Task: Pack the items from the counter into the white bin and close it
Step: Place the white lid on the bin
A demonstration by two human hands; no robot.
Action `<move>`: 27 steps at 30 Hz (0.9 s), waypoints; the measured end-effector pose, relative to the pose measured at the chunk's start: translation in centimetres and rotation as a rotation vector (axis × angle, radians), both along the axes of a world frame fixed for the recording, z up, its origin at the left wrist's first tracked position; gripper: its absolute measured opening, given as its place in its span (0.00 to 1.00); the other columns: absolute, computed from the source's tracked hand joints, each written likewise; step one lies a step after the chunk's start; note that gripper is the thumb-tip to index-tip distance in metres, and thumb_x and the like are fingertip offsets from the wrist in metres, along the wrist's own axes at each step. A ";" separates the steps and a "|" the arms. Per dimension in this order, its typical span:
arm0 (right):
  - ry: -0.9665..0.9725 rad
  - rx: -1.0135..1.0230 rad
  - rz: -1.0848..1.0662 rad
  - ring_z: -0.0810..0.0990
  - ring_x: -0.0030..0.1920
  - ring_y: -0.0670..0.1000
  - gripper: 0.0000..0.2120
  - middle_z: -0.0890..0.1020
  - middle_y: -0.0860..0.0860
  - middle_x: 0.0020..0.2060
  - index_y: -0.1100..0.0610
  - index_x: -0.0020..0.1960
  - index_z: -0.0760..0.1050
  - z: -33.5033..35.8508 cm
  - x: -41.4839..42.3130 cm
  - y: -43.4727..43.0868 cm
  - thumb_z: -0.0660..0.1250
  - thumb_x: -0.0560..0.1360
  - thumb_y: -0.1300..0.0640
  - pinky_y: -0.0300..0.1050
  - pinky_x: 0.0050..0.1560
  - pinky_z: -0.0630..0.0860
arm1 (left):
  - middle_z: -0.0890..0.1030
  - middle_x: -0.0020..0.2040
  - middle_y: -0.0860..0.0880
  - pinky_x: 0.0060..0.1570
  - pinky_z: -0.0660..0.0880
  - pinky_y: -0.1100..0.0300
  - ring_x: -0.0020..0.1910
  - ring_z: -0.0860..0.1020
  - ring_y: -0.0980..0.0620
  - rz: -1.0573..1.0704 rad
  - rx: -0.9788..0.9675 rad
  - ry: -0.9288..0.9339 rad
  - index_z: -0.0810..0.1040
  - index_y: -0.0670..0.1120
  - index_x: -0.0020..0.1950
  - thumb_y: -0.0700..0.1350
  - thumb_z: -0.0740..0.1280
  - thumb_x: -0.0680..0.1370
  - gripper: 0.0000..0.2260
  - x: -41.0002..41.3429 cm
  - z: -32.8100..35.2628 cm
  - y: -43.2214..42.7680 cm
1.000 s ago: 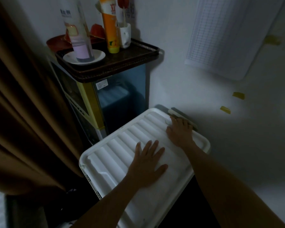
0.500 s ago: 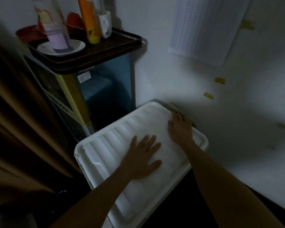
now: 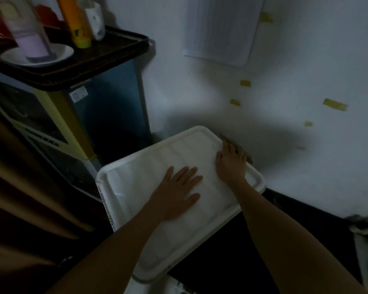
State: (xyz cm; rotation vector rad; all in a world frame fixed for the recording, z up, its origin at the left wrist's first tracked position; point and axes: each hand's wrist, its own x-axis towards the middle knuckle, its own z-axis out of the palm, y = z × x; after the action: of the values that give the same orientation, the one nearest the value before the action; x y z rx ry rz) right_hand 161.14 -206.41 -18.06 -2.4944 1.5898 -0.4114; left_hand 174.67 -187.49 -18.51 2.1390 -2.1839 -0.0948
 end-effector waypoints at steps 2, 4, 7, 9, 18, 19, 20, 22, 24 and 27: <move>0.003 0.004 -0.046 0.66 0.66 0.64 0.23 0.68 0.58 0.69 0.57 0.74 0.59 0.0 -1.2 1.1 0.49 0.82 0.49 0.59 0.68 0.60 | 0.41 0.80 0.55 0.76 0.39 0.46 0.79 0.42 0.55 -0.021 -0.001 -0.011 0.45 0.59 0.79 0.62 0.42 0.82 0.25 -0.2 0.1 0.2; 0.002 0.014 -0.108 0.65 0.67 0.63 0.23 0.68 0.58 0.70 0.57 0.75 0.58 0.0 -2.6 2.3 0.48 0.82 0.49 0.59 0.69 0.59 | 0.41 0.80 0.54 0.77 0.40 0.47 0.79 0.42 0.55 -0.038 -0.009 0.010 0.45 0.60 0.79 0.60 0.42 0.82 0.24 -0.5 0.4 0.3; -0.010 0.028 -0.213 0.65 0.67 0.63 0.24 0.67 0.58 0.70 0.56 0.76 0.57 0.1 -4.8 4.0 0.47 0.82 0.49 0.59 0.69 0.59 | 0.42 0.80 0.55 0.77 0.40 0.46 0.79 0.42 0.55 -0.099 -0.011 0.018 0.45 0.60 0.79 0.59 0.42 0.83 0.24 -1.2 0.6 0.3; -0.024 0.030 -0.272 0.65 0.66 0.64 0.23 0.67 0.59 0.70 0.56 0.76 0.57 0.3 -6.4 5.0 0.48 0.82 0.50 0.60 0.69 0.59 | 0.42 0.80 0.55 0.76 0.40 0.45 0.79 0.42 0.54 -0.135 -0.007 0.002 0.45 0.59 0.79 0.59 0.42 0.83 0.24 -1.8 0.7 0.1; 0.007 -0.063 -0.358 0.66 0.64 0.62 0.22 0.71 0.62 0.64 0.61 0.75 0.60 0.5 -11.8 9.8 0.51 0.82 0.57 0.55 0.71 0.58 | 0.43 0.80 0.53 0.76 0.38 0.43 0.79 0.41 0.52 -0.172 -0.002 -0.029 0.45 0.58 0.79 0.59 0.41 0.82 0.25 -3.0 0.5 -0.3; 0.002 -0.074 -0.377 0.66 0.63 0.62 0.22 0.72 0.62 0.63 0.62 0.75 0.61 0.4 -12.2 10.4 0.52 0.82 0.58 0.55 0.70 0.58 | 0.44 0.80 0.53 0.76 0.38 0.43 0.79 0.41 0.52 -0.192 -0.007 -0.032 0.45 0.58 0.79 0.60 0.40 0.82 0.25 -3.1 0.4 -0.3; 0.003 -0.081 -0.392 0.67 0.63 0.62 0.22 0.73 0.62 0.62 0.62 0.74 0.62 0.4 -12.4 10.7 0.52 0.82 0.58 0.54 0.70 0.58 | 0.44 0.81 0.53 0.76 0.39 0.43 0.79 0.41 0.52 -0.207 -0.010 -0.033 0.45 0.58 0.79 0.60 0.40 0.82 0.26 -3.1 0.3 -0.4; 0.005 -0.075 -0.447 0.66 0.64 0.61 0.21 0.72 0.61 0.63 0.61 0.74 0.62 0.2 -12.9 11.7 0.51 0.82 0.57 0.54 0.70 0.58 | 0.45 0.80 0.54 0.76 0.39 0.44 0.79 0.42 0.53 -0.243 -0.020 -0.043 0.46 0.57 0.80 0.60 0.40 0.82 0.26 -3.2 0.1 -0.4; 0.002 -0.042 -0.519 0.65 0.66 0.61 0.21 0.71 0.60 0.64 0.59 0.74 0.61 0.2 -13.4 12.9 0.50 0.82 0.56 0.54 0.70 0.57 | 0.45 0.80 0.54 0.76 0.40 0.44 0.79 0.43 0.53 -0.260 -0.029 -0.057 0.46 0.57 0.80 0.58 0.42 0.83 0.25 -3.3 -0.1 -0.5; -0.015 -0.006 -0.647 0.65 0.66 0.63 0.20 0.70 0.61 0.65 0.58 0.72 0.62 0.3 -13.7 15.0 0.51 0.81 0.56 0.58 0.69 0.60 | 0.45 0.80 0.55 0.76 0.42 0.42 0.79 0.43 0.53 -0.267 -0.031 -0.062 0.47 0.56 0.80 0.57 0.40 0.83 0.24 -3.3 0.0 -0.9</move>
State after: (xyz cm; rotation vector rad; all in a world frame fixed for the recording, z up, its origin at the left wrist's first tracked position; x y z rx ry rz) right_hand 147.40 -191.44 -17.78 -1.9101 2.3626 -0.5002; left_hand 171.37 -188.39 -18.56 1.8468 -2.4767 -0.0112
